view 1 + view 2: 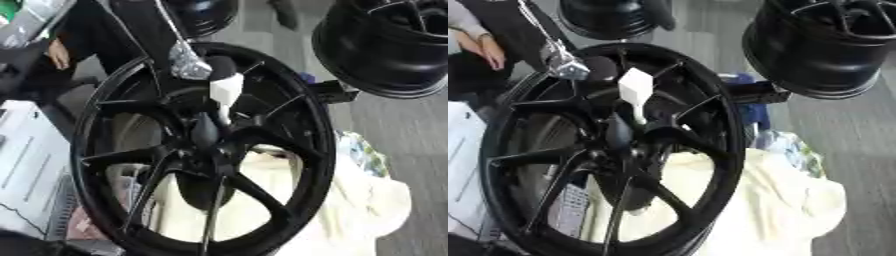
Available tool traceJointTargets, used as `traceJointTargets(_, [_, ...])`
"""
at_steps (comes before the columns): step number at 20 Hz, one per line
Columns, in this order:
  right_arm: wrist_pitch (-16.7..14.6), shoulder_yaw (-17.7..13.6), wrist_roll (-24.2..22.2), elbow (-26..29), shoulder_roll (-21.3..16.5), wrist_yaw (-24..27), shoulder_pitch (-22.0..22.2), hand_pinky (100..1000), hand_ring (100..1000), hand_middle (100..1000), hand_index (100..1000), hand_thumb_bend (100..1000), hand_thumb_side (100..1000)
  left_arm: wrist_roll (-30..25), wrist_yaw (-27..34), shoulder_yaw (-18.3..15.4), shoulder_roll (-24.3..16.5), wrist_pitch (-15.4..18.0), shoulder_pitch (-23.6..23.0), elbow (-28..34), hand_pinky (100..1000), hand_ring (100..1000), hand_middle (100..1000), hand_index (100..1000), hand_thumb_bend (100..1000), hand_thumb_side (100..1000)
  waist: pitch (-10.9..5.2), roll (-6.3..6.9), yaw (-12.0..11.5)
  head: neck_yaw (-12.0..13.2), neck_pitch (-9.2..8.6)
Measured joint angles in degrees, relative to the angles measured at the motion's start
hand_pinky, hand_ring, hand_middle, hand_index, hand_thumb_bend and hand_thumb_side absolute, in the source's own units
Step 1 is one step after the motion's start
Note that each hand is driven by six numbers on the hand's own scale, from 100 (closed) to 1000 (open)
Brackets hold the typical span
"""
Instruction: Pull the pin out of the wheel hub.
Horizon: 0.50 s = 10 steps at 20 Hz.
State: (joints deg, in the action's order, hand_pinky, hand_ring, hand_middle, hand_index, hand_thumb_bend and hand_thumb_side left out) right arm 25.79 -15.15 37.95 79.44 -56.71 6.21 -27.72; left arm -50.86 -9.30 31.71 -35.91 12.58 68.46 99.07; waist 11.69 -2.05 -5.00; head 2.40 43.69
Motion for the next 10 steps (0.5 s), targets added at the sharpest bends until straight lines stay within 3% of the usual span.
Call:
traceJointTargets(5, [0.0, 0.0, 0.0, -0.2, 0.3, 0.2, 0.0, 828, 639, 810, 894, 100, 451, 0.5, -4.1, 1.5, 0.8, 0.5, 0.0, -2.4, 930, 918, 818, 919, 375, 156, 0.37, 0.02, 0.1, 0.3, -0.12])
traceJointTargets(10, [-0.1, 0.0, 0.1, -0.3, 0.5, 0.6, 0.0, 829, 638, 809, 894, 100, 458, 1.1, -10.4, 1.6, 1.2, 1.1, -0.7, -5.0, 921, 922, 832, 930, 449, 297, 0.71, -0.12, 0.1, 0.4, -0.13])
